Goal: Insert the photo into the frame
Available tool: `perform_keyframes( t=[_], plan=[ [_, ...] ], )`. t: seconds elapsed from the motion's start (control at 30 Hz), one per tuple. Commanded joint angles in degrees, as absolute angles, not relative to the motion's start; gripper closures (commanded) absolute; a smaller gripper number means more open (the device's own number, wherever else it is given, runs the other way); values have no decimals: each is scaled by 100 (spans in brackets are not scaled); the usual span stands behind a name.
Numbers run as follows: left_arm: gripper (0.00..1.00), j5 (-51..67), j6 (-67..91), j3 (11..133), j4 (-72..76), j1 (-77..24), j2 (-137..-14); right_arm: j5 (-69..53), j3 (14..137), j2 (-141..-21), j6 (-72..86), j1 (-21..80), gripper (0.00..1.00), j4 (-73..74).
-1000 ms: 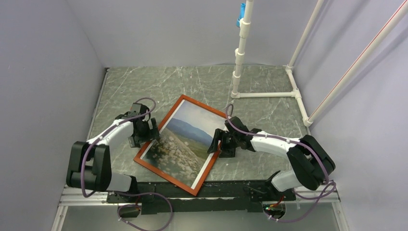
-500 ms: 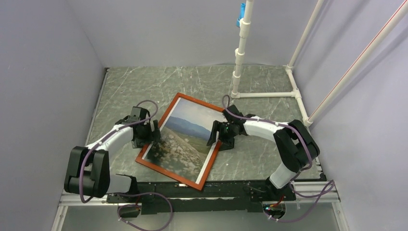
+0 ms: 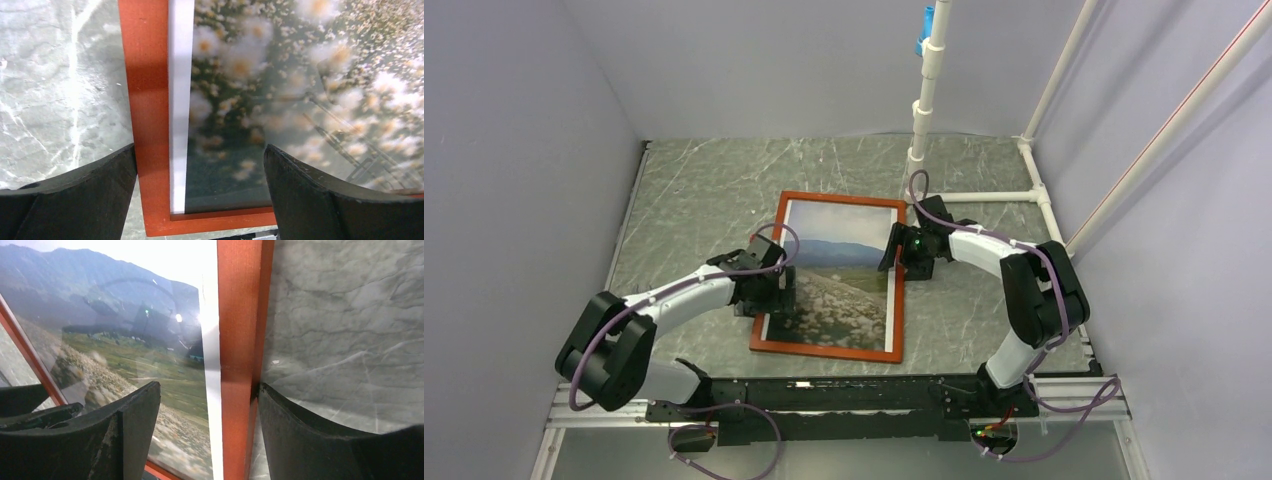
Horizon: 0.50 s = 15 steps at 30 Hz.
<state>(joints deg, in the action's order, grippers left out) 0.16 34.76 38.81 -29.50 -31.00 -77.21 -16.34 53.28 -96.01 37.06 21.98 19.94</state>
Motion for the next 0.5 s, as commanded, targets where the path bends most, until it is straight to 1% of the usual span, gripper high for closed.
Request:
perform_keyframes(
  t=[0.0,0.3,0.47],
  plan=[
    [7,1142,4468,3956,-2079,-3776,-8209,-2217,5358,-9656,3571,2262,27,1728],
    [6,970,4849,4271,-1973,-4618,-8709,-2074,5256,-9497,3394,2028,27,1884],
    [5,901,4936,4285,-1869,-4721,-8881,-1842,5151,-9293,3375,2011,27,1999]
  ],
)
